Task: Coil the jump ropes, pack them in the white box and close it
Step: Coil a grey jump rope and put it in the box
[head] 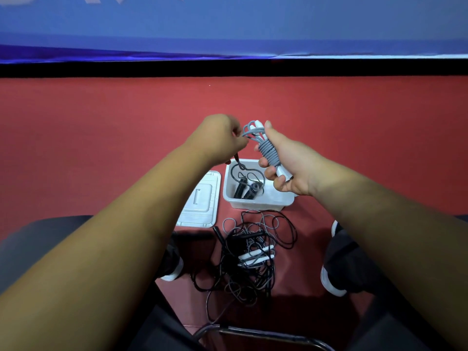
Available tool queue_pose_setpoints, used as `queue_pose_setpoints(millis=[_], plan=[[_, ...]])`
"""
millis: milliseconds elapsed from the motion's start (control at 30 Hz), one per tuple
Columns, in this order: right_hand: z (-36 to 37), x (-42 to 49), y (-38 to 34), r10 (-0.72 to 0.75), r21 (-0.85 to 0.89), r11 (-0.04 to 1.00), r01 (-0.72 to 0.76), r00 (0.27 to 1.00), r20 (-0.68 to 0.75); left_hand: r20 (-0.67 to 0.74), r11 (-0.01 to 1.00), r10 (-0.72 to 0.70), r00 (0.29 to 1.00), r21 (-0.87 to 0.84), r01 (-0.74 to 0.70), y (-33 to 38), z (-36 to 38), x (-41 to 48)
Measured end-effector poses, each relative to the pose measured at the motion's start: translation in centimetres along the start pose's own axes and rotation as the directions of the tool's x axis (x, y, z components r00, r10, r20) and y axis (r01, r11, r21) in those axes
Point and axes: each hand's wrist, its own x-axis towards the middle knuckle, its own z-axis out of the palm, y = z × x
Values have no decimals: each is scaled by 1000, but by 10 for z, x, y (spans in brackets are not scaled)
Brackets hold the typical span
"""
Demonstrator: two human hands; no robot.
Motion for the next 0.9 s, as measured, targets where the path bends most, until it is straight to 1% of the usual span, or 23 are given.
queue_pose_setpoints(millis=[100,267,367,433,533,567,600,667,733,800,900], plan=[[-2,0,-1,-12,27,1000,13,1000,-21,66,996,27,997,-82,-22,0,-2,-1],[-8,0,-2,-19,57,998,21,999,-38,165,950,75,983,-311,-20,-11,-6,4],[-10,-1,-2,-27,39,999,28,999,-45,196,929,110,975,-369,-31,-15,-7,3],[-10,-1,-3,-37,28,999,38,998,-43,226,897,113,967,-441,-2,-16,-7,2],[-9,-1,-4,-51,27,998,52,998,-41,273,822,115,955,-566,63,-17,-4,0],[-9,-1,-5,-54,30,998,55,998,-40,276,816,124,953,-575,60,-18,-4,0],[-9,-1,-6,-54,35,998,56,998,-42,278,832,145,950,-554,35,-18,-3,1],[-9,-1,-6,-54,39,998,56,997,-53,277,891,188,942,-453,-45,-17,-3,1],[-10,0,-6,-63,32,997,65,996,-69,283,924,199,938,-372,-83,-15,-5,0],[-12,0,-6,-74,18,997,75,995,-73,314,939,177,933,-336,-65,-14,-6,0],[-14,1,-7,-78,-10,997,78,996,-40,343,966,120,932,-257,-30,-17,-11,1]])
